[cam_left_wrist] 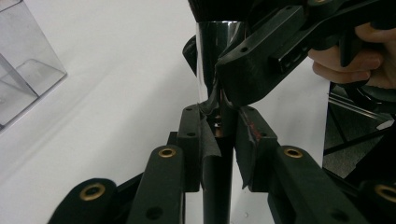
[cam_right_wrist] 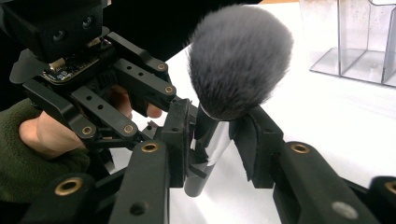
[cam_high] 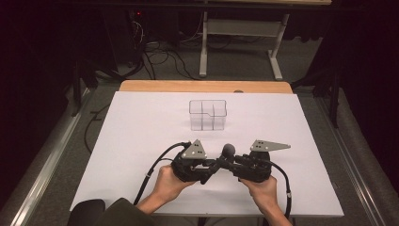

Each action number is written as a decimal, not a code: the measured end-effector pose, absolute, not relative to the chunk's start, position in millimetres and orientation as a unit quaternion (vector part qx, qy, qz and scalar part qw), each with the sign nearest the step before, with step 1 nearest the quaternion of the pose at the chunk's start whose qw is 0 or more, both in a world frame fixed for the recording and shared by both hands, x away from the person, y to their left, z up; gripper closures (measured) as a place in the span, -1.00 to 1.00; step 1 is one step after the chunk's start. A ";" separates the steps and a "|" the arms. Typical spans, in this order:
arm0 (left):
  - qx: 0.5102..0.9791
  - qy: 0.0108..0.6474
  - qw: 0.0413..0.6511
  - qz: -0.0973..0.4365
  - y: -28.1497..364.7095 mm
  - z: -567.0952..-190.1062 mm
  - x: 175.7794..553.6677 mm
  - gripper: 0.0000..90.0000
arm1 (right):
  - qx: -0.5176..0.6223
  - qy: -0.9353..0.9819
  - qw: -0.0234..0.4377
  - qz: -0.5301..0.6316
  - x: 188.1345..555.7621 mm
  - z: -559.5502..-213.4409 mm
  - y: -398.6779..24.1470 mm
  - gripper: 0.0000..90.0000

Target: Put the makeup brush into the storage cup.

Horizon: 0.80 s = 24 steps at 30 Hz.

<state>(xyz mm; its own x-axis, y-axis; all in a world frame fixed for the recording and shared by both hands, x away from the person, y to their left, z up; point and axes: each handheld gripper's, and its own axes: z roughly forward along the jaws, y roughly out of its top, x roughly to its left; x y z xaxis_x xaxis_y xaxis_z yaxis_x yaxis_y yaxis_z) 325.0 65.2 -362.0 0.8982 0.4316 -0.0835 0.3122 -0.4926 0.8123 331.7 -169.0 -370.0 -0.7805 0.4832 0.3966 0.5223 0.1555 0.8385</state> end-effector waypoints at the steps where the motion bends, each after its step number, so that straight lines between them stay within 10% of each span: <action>1: 0.861 0.216 0.455 0.066 65.0 -362.0 325.0 0.61 | -0.331 -0.759 0.018 -0.560 331.5 -370.0 -168.9 0.54; 24: 0.860 0.211 0.460 0.061 65.3 -362.2 325.7 0.60 | -0.327 -0.760 0.015 -0.561 330.9 -368.8 -169.1 0.62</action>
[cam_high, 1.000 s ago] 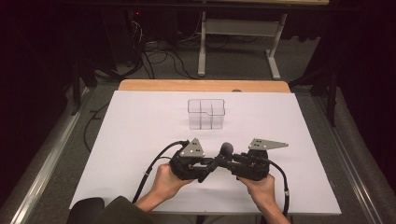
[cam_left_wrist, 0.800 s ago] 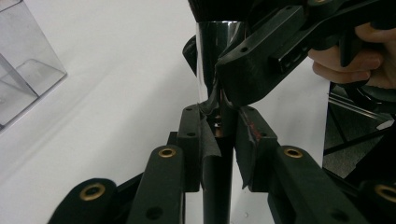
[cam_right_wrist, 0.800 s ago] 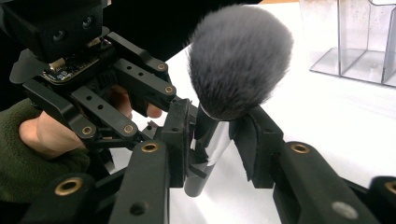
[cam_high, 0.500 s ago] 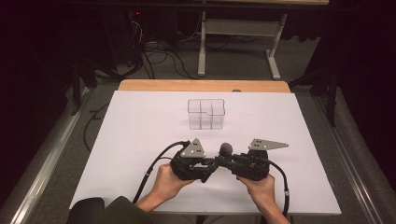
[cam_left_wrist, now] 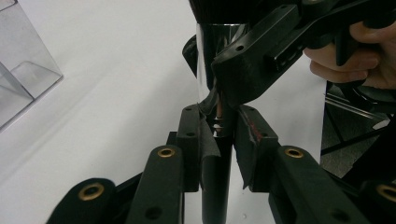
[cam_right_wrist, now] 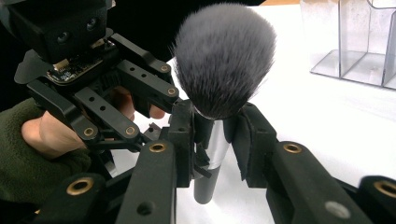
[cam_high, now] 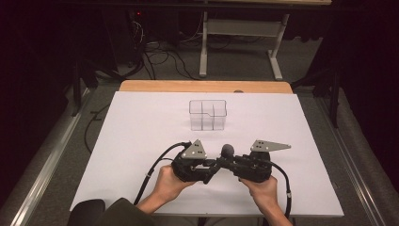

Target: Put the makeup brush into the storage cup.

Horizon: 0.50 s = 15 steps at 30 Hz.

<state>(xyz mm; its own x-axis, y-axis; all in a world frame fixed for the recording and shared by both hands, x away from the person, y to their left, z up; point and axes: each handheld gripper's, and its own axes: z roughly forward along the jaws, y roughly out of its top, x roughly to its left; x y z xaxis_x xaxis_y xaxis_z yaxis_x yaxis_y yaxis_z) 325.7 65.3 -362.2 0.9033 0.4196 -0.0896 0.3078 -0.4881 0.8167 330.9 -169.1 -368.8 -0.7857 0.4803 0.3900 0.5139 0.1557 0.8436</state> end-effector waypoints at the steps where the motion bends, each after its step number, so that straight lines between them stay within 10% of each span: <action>1: 0.860 0.211 0.460 0.061 65.3 -362.2 325.7 0.60 | -0.326 -0.760 0.015 -0.562 330.9 -368.7 -169.1 0.62; 15: 0.854 0.213 0.468 0.073 67.5 -359.2 323.0 0.23 | -0.330 -0.758 0.006 -0.562 330.4 -366.7 -172.3 0.62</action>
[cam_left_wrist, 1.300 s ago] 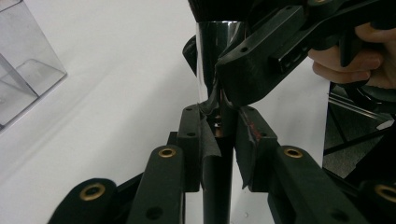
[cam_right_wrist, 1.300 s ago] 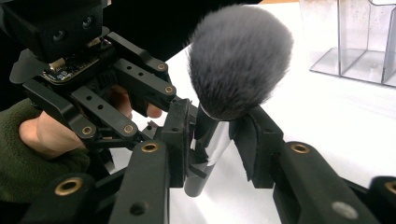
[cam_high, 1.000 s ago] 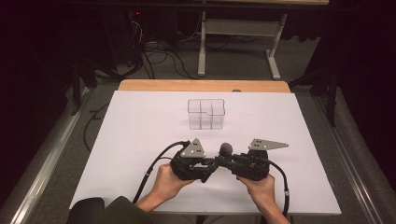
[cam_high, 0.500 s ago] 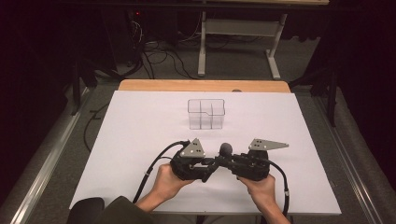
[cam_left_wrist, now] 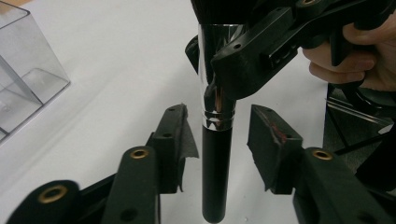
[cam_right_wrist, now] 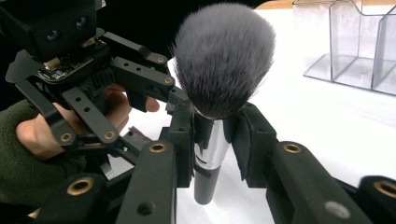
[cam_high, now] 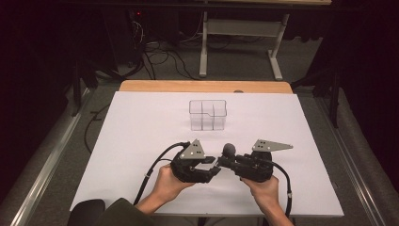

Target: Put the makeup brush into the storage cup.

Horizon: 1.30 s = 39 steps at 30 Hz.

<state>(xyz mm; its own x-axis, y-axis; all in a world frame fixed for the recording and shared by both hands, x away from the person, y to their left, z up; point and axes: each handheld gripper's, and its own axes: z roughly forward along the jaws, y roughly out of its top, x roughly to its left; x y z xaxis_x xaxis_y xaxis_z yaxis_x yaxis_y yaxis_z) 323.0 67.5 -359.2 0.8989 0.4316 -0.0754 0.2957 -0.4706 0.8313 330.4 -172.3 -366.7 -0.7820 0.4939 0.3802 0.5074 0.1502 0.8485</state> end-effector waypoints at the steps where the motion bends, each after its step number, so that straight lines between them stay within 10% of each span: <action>1: 0.854 0.213 0.469 0.071 67.9 -359.0 323.2 0.19 | -0.330 -0.758 0.006 -0.562 330.4 -366.5 -172.6 0.62; 39: 0.838 0.283 0.457 0.099 116.5 -338.6 327.6 -0.22 | -0.333 -0.763 -0.009 -0.555 330.7 -365.7 -176.5 0.62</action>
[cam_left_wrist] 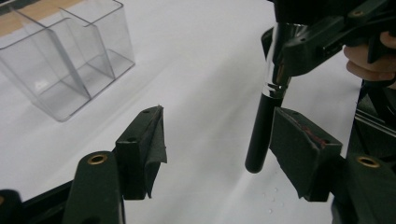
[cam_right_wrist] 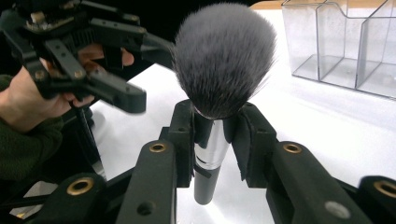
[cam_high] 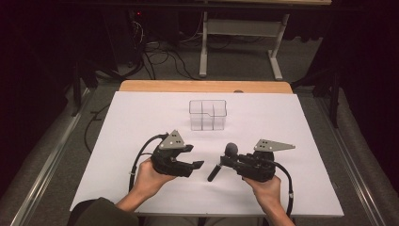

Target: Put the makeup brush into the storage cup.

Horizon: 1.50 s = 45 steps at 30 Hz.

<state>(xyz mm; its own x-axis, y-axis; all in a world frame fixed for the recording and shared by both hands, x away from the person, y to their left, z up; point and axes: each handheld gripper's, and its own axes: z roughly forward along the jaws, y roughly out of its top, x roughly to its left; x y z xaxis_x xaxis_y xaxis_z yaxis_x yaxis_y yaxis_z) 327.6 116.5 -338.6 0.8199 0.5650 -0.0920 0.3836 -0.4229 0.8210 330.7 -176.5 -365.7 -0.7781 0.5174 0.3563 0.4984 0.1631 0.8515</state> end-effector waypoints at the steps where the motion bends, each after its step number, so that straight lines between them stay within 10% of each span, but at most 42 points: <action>1: 0.836 0.286 0.458 0.099 119.2 -337.7 328.0 -0.22 | 0.332 0.763 0.009 0.554 330.8 -365.9 -176.1 0.62; 45: 0.780 0.370 0.471 0.181 204.8 -331.6 325.0 -0.24 | 0.336 0.773 0.018 0.538 327.9 -363.2 -182.4 0.62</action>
<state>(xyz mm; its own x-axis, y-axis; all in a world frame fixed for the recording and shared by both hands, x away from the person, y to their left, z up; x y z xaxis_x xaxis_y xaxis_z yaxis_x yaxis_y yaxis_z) 325.0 204.8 -331.6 0.6606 0.7477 -0.0673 0.4071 -0.2815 0.8689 327.9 -182.4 -363.2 -0.7730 0.5390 0.3345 0.5010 0.1954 0.8431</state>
